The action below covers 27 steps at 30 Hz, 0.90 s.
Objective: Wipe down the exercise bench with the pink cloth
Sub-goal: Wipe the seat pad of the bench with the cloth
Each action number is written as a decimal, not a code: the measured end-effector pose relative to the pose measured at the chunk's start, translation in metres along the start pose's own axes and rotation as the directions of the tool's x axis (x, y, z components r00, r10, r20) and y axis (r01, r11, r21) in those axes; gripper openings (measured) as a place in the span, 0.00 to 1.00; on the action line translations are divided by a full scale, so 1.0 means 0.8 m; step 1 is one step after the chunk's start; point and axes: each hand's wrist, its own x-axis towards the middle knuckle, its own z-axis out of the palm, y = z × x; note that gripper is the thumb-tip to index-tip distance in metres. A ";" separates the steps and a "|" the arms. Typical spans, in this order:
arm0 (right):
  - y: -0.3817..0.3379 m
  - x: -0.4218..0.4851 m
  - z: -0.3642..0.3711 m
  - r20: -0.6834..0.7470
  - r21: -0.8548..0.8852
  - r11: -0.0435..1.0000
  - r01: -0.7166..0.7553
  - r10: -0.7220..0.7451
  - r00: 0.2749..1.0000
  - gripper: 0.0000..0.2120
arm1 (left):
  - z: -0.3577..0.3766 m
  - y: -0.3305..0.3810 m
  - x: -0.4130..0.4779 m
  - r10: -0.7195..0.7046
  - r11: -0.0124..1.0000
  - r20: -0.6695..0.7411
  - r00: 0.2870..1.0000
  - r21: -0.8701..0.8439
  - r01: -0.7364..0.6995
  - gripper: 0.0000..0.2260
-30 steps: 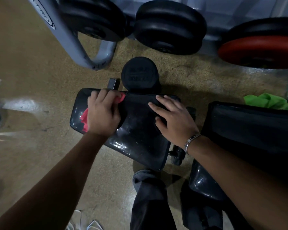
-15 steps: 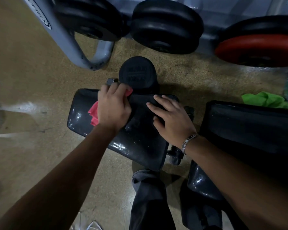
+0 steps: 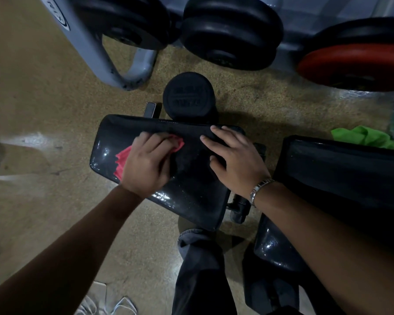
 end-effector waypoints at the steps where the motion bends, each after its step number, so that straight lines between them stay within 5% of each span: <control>1: 0.001 0.001 -0.001 0.001 0.001 1.000 0.004 -0.004 1.000 0.23 | -0.005 -0.009 -0.003 0.043 0.999 0.009 0.999 0.008 -0.043 0.14; 7: -0.001 -0.001 0.003 -0.010 -0.003 1.000 -0.008 0.008 1.000 0.24 | 0.008 0.017 -0.002 -0.196 0.980 -0.094 0.976 -0.048 0.193 0.15; 12: 0.003 0.001 0.000 -0.021 0.008 1.000 0.013 -0.013 1.000 0.23 | -0.002 -0.008 -0.029 0.110 0.994 0.033 0.993 0.016 -0.111 0.16; 17: -0.001 -0.002 0.004 -0.036 0.009 1.000 -0.001 0.001 0.999 0.23 | 0.012 0.016 -0.018 -0.173 0.984 -0.148 0.974 -0.054 0.167 0.16; 22: 0.002 0.000 0.003 -0.024 0.014 1.000 0.011 -0.011 1.000 0.23 | 0.007 -0.008 -0.068 0.112 0.993 -0.008 0.994 0.025 -0.112 0.15; 27: -0.002 -0.001 0.006 -0.038 0.030 0.999 -0.010 0.011 0.999 0.23 | 0.011 0.004 -0.064 -0.215 0.977 -0.141 0.966 -0.023 0.214 0.18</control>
